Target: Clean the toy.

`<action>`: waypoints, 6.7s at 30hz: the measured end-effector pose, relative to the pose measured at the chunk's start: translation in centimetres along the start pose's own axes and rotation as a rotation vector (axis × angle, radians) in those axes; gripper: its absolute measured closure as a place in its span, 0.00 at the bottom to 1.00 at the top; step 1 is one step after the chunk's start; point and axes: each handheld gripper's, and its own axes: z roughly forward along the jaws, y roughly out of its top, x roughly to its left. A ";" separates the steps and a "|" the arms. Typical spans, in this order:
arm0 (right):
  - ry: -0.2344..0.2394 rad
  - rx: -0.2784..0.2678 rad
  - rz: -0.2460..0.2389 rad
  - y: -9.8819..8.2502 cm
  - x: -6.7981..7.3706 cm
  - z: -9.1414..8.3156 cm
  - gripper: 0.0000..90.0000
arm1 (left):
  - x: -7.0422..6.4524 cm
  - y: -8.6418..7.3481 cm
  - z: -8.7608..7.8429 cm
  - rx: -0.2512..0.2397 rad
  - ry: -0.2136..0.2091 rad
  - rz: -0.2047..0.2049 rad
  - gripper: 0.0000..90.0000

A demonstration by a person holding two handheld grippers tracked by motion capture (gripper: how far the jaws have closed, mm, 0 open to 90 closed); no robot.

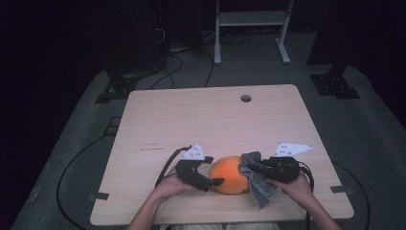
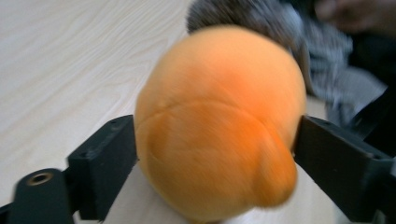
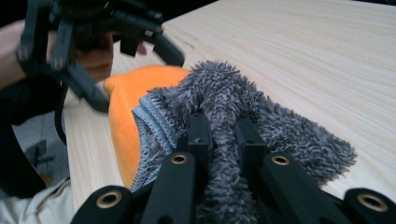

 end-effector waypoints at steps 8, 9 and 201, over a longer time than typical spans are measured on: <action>-0.001 -0.001 0.009 -1.0 0.4 -0.5 0.88 | 0.9 0.1 1.7 0.083 -0.125 -0.142 0.30; 0.004 -0.009 0.017 -1.1 0.3 -0.6 0.88 | 0.6 0.2 1.6 0.063 -0.125 -0.108 0.38; -0.156 -0.037 -0.274 2.5 4.7 0.7 0.89 | -5.0 0.4 2.8 -0.010 0.220 0.509 0.38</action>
